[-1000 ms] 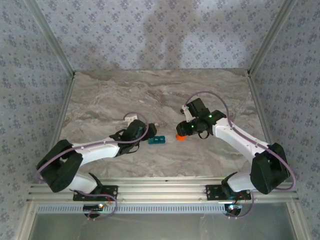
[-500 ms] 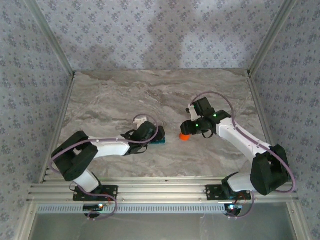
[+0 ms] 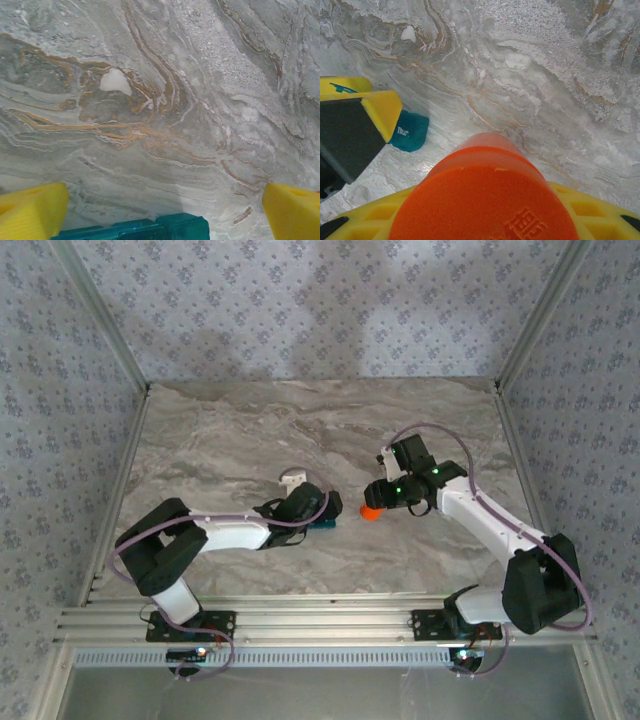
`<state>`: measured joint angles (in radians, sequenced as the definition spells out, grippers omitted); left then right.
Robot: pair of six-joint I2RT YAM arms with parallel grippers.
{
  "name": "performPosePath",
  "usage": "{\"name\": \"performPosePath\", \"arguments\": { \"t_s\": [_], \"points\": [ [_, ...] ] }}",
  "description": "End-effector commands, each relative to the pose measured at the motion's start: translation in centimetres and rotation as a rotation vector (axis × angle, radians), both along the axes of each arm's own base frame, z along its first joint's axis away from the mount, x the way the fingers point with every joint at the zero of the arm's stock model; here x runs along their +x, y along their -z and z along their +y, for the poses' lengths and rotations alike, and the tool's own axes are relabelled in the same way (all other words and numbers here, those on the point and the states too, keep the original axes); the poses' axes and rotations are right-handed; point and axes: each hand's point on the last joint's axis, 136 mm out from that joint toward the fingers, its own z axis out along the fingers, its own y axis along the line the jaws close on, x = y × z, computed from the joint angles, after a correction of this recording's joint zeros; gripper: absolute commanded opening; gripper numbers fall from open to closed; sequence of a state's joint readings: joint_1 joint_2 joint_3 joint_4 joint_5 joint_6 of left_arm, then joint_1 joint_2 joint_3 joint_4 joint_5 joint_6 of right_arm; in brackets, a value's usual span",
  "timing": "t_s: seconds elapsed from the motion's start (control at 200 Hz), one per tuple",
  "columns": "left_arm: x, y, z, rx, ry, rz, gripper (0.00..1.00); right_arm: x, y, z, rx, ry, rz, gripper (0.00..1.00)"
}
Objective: Sort the pills into containers
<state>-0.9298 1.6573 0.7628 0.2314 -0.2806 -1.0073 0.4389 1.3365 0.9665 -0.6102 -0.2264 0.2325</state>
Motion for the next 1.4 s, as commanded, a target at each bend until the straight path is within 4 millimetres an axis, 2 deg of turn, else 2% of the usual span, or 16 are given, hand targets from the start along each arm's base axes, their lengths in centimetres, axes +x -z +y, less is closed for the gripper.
{"name": "performPosePath", "arguments": {
  "t_s": [0.0,0.085,0.215,0.445,0.57,0.675,0.765,0.79,0.915,1.034,1.144,1.244,1.399],
  "points": [
    [0.5,-0.8,-1.1,-0.026,-0.002,-0.020,0.99,-0.1,-0.8,0.0,0.032,0.009,-0.010,0.23],
    [0.6,-1.2,-1.0,-0.017,-0.002,-0.033,0.99,-0.1,-0.7,0.0,0.030,0.012,-0.008,0.24],
    [1.2,-2.2,0.1,-0.003,-0.018,-0.053,0.99,-0.1,-0.8,-0.3,0.023,0.020,-0.010,0.24],
    [2.2,-5.5,4.0,0.038,-0.036,-0.116,0.99,0.8,-1.9,-0.4,0.030,0.050,-0.036,0.24],
    [2.5,-7.7,6.5,0.091,-0.030,-0.175,0.99,2.1,-3.2,0.0,0.046,0.070,-0.056,0.24],
    [2.8,-9.7,8.2,0.159,-0.002,-0.242,0.99,3.9,-4.6,0.4,0.051,0.092,-0.094,0.24],
    [3.2,-11.5,9.3,0.221,0.029,-0.308,0.99,5.1,-5.4,1.3,0.066,0.082,-0.098,0.24],
    [3.4,-11.9,9.6,0.237,0.034,-0.325,0.99,5.9,-6.6,1.7,0.079,0.081,-0.122,0.24],
    [4.6,-13.8,10.9,0.302,0.055,-0.431,0.99,7.9,-8.1,3.0,0.101,0.064,-0.130,0.24],
    [6.1,-15.2,11.2,0.352,0.104,-0.557,0.99,9.8,-9.5,4.2,0.115,0.034,-0.143,0.24],
    [7.3,-15.9,10.6,0.382,0.199,-0.643,0.99,11.7,-10.5,5.5,0.139,0.015,-0.151,0.24],
    [7.9,-15.7,9.5,0.390,0.307,-0.698,0.99,13.0,-11.3,6.8,0.171,-0.014,-0.149,0.24],
    [7.4,-14.3,7.2,0.394,0.532,-0.750,0.99,14.2,-11.5,8.8,0.208,-0.068,-0.124,0.24]
  ]
}}
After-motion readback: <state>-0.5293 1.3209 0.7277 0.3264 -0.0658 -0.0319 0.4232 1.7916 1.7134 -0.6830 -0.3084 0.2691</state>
